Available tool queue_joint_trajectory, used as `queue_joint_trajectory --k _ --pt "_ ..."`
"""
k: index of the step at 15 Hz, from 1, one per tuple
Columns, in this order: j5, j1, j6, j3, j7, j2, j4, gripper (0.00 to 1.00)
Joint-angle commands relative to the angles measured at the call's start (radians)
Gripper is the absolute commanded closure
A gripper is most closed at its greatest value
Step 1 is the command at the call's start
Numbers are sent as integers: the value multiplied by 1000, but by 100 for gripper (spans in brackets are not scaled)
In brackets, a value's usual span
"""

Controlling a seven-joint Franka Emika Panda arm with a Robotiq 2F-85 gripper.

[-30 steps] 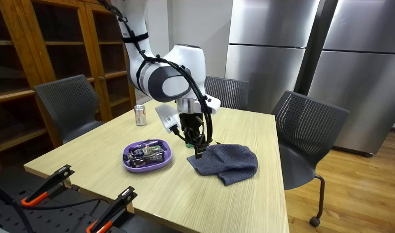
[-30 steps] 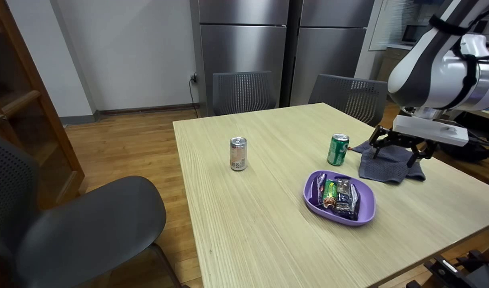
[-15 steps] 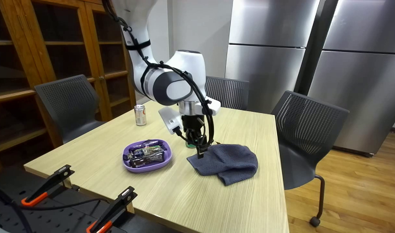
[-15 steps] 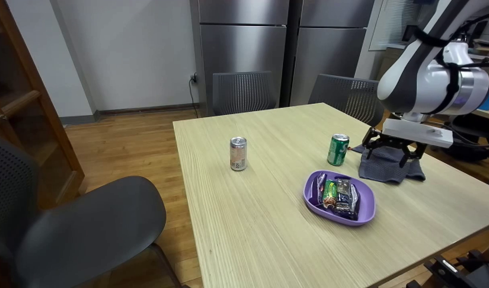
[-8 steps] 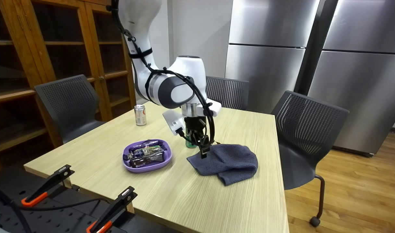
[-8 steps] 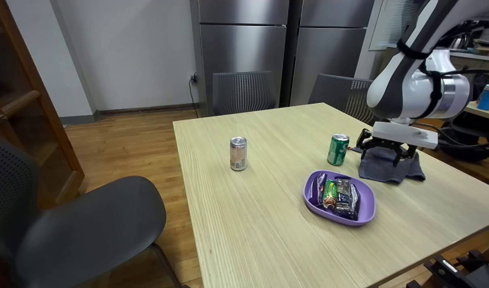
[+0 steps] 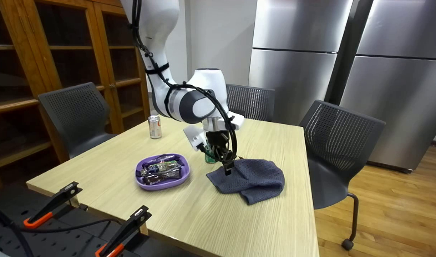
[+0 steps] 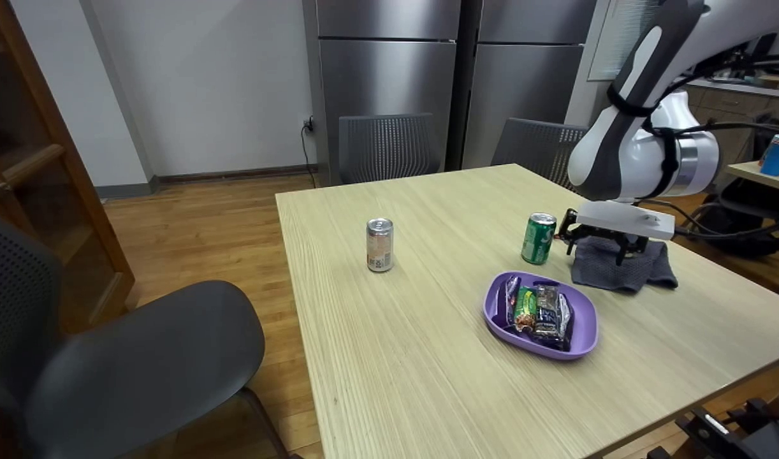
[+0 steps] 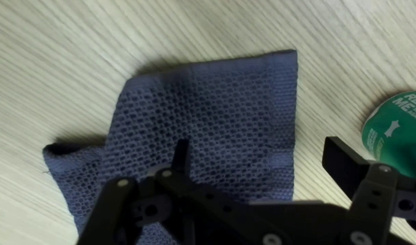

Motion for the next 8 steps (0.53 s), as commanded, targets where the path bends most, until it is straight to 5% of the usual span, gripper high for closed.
queue_joint_trajectory --k 1,8 --pt "-29 59 -46 -59 72 40 52 0" --pt "-47 110 -78 -108 110 78 83 0"
